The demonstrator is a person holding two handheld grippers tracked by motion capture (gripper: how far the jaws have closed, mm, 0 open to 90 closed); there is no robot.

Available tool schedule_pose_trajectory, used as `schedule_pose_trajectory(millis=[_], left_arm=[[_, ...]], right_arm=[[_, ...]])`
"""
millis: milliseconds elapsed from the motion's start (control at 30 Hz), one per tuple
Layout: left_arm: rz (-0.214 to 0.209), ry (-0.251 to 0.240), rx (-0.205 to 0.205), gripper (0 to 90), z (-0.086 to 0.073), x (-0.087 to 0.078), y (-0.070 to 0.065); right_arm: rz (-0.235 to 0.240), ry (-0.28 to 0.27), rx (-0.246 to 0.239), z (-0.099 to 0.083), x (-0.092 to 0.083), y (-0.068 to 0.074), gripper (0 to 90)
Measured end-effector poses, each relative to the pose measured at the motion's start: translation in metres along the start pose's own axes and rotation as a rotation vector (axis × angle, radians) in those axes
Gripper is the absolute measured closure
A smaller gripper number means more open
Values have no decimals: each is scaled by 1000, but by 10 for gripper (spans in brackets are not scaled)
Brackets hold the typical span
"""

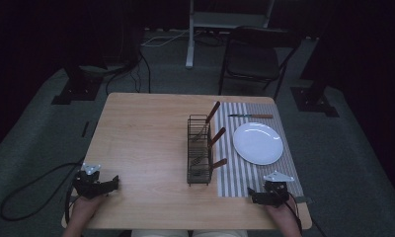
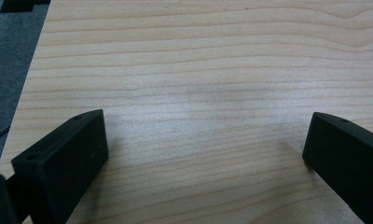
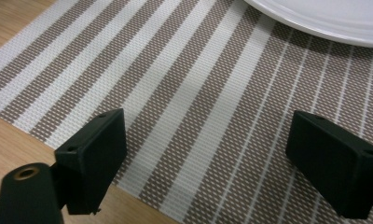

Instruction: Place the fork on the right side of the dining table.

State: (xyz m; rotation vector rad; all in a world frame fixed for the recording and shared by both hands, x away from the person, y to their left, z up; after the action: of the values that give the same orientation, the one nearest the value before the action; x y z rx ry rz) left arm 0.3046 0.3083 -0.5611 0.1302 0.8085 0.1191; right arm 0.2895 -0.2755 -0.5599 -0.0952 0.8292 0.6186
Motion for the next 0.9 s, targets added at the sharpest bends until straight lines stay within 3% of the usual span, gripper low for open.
schedule_pose_trajectory(millis=[100, 233, 900], left_arm=[[-3, -1, 3, 4, -1, 0, 0], [-3, 0, 4, 4, 0, 0, 0], [-3, 0, 4, 3, -1, 0, 0]], right_arm=[[-33, -5, 16, -4, -5, -4, 109], [-28, -3, 36, -7, -9, -8, 109], [-18, 29, 36, -5, -10, -9, 112]])
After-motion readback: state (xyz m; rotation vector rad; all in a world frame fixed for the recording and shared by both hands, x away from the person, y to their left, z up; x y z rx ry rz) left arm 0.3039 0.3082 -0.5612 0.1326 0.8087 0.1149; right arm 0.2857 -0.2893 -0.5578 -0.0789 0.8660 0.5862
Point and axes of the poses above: each handheld gripper's, and its own axes: x roughly forward along the jaws, z roughly out of its top, y roughly to its left, the point moved 2 cm from there along x, roughly forward along the jaws, and after that the axes turned 12 degrees about z, right-handed, at the moved point
